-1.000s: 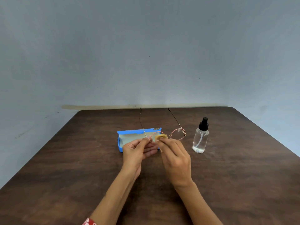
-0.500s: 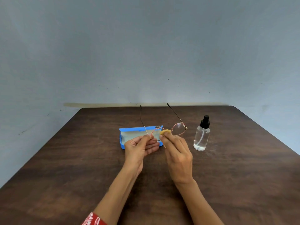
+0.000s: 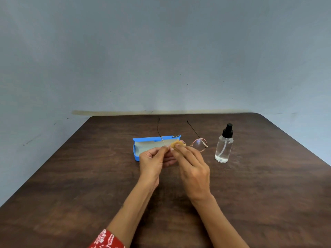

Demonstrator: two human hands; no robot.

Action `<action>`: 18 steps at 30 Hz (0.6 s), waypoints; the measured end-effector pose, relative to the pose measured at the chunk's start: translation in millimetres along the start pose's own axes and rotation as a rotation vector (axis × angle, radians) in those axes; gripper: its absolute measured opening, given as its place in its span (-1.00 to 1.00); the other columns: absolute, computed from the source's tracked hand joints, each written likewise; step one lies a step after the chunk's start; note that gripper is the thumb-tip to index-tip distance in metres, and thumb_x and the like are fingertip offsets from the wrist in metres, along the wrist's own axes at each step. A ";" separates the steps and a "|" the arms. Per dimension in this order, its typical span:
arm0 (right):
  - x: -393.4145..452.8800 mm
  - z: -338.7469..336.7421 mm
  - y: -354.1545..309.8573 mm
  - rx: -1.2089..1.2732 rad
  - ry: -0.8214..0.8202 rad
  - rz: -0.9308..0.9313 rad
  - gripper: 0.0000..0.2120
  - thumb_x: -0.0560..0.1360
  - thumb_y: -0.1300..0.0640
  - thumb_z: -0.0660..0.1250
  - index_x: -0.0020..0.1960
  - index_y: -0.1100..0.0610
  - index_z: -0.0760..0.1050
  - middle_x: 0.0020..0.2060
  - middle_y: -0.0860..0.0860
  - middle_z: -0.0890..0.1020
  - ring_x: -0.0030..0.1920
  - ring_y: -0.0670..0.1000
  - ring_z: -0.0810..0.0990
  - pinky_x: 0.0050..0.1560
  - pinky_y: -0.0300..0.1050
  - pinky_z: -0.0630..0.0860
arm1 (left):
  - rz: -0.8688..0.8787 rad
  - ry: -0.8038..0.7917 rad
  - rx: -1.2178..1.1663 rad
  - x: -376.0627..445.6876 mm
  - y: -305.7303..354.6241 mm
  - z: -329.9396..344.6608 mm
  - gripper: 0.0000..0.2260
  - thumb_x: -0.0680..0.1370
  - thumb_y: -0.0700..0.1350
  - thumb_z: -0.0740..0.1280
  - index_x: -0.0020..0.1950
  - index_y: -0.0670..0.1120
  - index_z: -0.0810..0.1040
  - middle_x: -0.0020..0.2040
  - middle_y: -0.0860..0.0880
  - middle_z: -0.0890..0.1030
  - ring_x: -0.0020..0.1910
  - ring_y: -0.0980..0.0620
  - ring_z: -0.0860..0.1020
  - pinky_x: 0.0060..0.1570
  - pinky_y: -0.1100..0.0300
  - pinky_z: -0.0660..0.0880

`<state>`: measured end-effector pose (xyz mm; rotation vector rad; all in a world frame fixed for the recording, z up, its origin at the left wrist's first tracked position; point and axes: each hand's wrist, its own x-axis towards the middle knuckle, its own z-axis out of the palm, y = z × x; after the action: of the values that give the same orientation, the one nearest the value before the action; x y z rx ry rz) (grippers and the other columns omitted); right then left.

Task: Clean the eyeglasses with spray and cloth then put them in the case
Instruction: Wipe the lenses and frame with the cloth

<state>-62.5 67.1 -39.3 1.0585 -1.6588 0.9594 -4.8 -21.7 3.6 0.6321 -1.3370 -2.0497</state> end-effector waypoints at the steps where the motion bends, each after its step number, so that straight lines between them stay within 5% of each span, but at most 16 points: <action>1: -0.9 0.4 -0.7 0.015 -0.030 -0.019 -0.75 0.61 0.21 0.19 0.06 0.24 0.65 0.08 0.07 0.65 0.11 0.01 0.56 0.19 -0.18 0.49 | 0.006 0.008 0.000 0.2 1.3 -0.5 -0.86 0.52 -0.31 0.31 -0.22 -0.28 0.60 -0.42 -0.09 0.65 -0.45 0.05 0.63 -0.43 0.25 0.57; 8: -1.4 0.6 15.6 -0.001 0.035 0.142 -0.77 0.44 0.39 0.37 0.09 0.29 0.62 0.07 0.14 0.63 0.07 0.07 0.54 0.20 -0.13 0.46 | -0.042 0.003 0.039 2.5 -0.8 -2.9 -0.88 0.50 -0.26 0.36 -0.21 -0.26 0.62 -0.36 -0.16 0.65 -0.36 -0.04 0.65 -0.32 0.17 0.63; 14: -1.7 6.2 -3.7 0.092 -0.065 0.010 -0.80 0.46 0.33 0.38 0.08 0.34 0.61 0.09 0.17 0.62 0.13 0.09 0.53 0.23 -0.09 0.47 | -0.016 0.053 0.036 4.5 1.2 -5.7 -0.86 0.49 -0.29 0.35 -0.27 -0.22 0.61 -0.44 -0.06 0.62 -0.48 0.09 0.58 -0.44 0.29 0.54; 18: -2.1 4.0 6.0 0.058 -0.018 0.099 -0.77 0.49 0.37 0.31 0.13 0.35 0.58 0.13 0.19 0.59 0.19 0.12 0.51 0.28 -0.08 0.43 | -0.028 0.017 0.006 4.3 2.3 -4.0 -0.86 0.51 -0.30 0.32 -0.23 -0.27 0.59 -0.44 -0.12 0.63 -0.45 0.01 0.63 -0.36 0.20 0.62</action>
<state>-68.7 65.8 -43.1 1.0337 -1.7205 1.0708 -4.6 -28.1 4.0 0.6725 -1.3322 -2.0589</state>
